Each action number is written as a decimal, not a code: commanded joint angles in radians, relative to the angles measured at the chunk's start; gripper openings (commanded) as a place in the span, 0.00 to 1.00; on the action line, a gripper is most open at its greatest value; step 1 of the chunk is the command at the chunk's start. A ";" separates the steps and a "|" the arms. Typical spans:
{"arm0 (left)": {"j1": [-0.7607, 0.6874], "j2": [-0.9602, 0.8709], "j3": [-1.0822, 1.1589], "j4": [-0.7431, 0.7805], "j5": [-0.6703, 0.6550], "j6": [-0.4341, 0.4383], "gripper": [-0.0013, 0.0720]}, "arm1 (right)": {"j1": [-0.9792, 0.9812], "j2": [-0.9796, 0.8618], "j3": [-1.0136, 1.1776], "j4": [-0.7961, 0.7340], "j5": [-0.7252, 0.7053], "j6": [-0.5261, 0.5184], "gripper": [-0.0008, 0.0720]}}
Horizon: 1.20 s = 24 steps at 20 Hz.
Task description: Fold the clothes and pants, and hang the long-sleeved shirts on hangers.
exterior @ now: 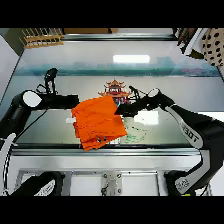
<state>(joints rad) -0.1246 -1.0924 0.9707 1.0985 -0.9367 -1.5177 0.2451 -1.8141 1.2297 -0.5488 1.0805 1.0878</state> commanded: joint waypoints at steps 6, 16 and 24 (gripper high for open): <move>-0.015 0.008 -0.013 -0.028 0.044 -0.009 0.03 | 0.164 -0.042 0.085 0.130 -0.108 -0.114 0.03; -0.015 0.008 -0.013 -0.028 0.018 -0.009 0.03 | -0.473 0.315 0.109 -0.661 -0.111 0.354 0.03; -0.015 0.008 -0.013 -0.028 0.012 -0.035 0.03 | -1.057 0.504 -0.125 -0.733 -0.123 0.617 0.03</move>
<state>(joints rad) -0.1390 -1.0843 0.9581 1.0698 -0.9237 -1.5455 -0.6479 -1.3804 1.2068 -1.2438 0.9665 1.5993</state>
